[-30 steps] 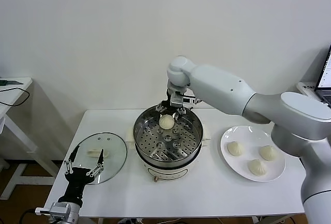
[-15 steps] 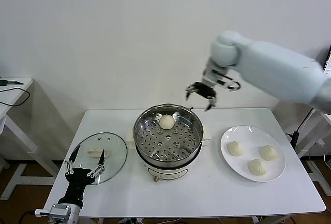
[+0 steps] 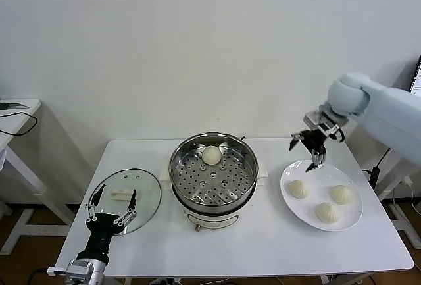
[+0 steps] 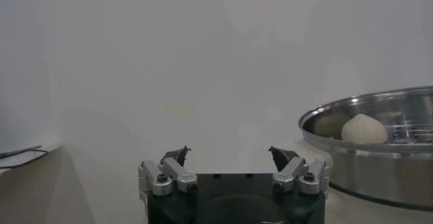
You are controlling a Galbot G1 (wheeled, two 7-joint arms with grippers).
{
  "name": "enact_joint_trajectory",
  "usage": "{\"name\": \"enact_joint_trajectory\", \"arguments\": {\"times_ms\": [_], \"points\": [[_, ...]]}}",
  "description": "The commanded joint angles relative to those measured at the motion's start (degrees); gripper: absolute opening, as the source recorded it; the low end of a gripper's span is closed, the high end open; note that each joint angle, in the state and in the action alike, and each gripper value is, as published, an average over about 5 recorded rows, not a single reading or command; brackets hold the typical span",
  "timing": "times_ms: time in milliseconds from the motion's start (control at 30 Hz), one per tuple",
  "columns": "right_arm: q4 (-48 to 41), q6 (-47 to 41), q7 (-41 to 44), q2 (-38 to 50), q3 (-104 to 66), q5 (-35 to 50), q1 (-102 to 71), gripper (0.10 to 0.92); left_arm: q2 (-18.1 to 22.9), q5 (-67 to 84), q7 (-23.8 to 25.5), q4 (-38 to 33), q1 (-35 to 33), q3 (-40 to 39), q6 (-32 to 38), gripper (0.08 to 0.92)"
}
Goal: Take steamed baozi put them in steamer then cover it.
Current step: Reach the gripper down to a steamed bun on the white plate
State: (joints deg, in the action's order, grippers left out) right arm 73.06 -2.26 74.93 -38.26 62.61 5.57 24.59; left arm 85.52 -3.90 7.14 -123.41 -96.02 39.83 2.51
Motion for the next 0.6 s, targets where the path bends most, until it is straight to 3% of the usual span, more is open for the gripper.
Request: {"name": "enact_joint_trajectory", "arguments": {"times_ms": [33,600], "points": [[-7.78,-7.36,-2.43,0.49,-9.22,-5.14,-14.22,0.823,0.14,-0.03,0.01,0.14,-0.03,-0.13,0.2,0.823],[-13.77,-7.47,-5.45,-5.29,-15.82,-10.48,-22.79,0.823,0.12,-0.22,0.07,1.53,0.77,-0.52,0.36,0.823]]}}
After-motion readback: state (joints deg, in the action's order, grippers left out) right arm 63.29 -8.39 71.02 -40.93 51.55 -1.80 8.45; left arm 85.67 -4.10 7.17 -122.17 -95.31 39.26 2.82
